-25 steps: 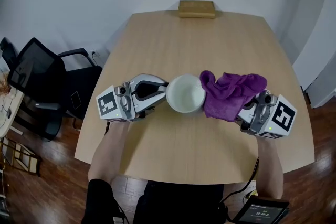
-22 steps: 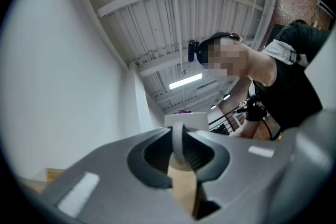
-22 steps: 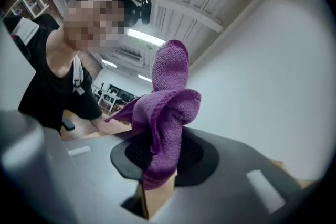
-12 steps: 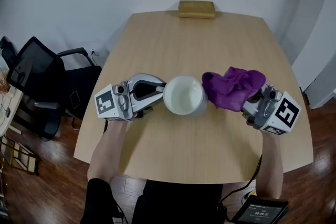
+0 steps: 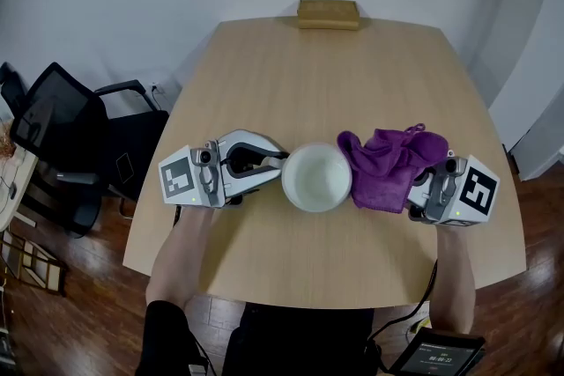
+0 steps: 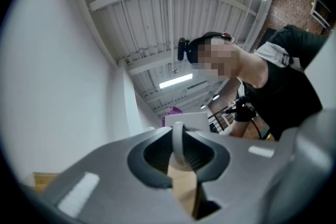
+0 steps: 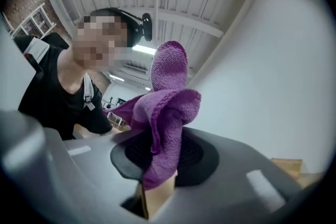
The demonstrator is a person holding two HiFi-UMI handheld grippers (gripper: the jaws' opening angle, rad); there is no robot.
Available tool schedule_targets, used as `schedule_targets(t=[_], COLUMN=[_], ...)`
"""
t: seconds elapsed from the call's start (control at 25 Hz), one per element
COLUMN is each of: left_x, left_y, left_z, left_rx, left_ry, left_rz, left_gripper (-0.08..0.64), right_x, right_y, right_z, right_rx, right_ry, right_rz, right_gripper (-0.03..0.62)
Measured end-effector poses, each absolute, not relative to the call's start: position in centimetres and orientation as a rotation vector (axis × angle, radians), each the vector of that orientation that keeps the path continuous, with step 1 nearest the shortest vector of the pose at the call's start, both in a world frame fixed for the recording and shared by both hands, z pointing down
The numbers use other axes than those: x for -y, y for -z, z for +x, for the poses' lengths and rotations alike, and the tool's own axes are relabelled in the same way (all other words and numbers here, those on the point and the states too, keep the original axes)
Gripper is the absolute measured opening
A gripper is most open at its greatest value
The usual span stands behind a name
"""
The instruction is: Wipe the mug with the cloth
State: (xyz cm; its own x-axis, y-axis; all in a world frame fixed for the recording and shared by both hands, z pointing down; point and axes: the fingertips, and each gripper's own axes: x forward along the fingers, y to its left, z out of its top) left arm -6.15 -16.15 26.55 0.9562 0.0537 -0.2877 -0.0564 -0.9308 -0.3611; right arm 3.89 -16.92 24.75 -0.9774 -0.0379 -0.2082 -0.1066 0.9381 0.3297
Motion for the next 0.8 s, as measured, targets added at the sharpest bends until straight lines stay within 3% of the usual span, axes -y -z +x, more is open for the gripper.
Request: schedule_targets(t=[0.28,0.52,0.8], left_x=[16.1,16.8,17.2], left_y=[-25.5,-26.2,-26.2], left_z=[-7.0,-7.2,-7.2], left_rx=[0.015,-0.026,-0.092], left_ry=[-0.492,-0.444,-0.437], left_rz=[-2.736,-2.734,-2.722], left_gripper=[0.064,0.064,0.064], right_x=[21.3,17.0,14.9], right_y=[-31.1,-21.5,-25.1], right_z=[3.1,6.5,2.8], right_rx=[-3.238,-2.779,-2.949], right_ry=[-0.609,-0.512,-0.602], right_rz=[-0.360,-0.222,-0.126], right_gripper=[0.077,0.077,0.077])
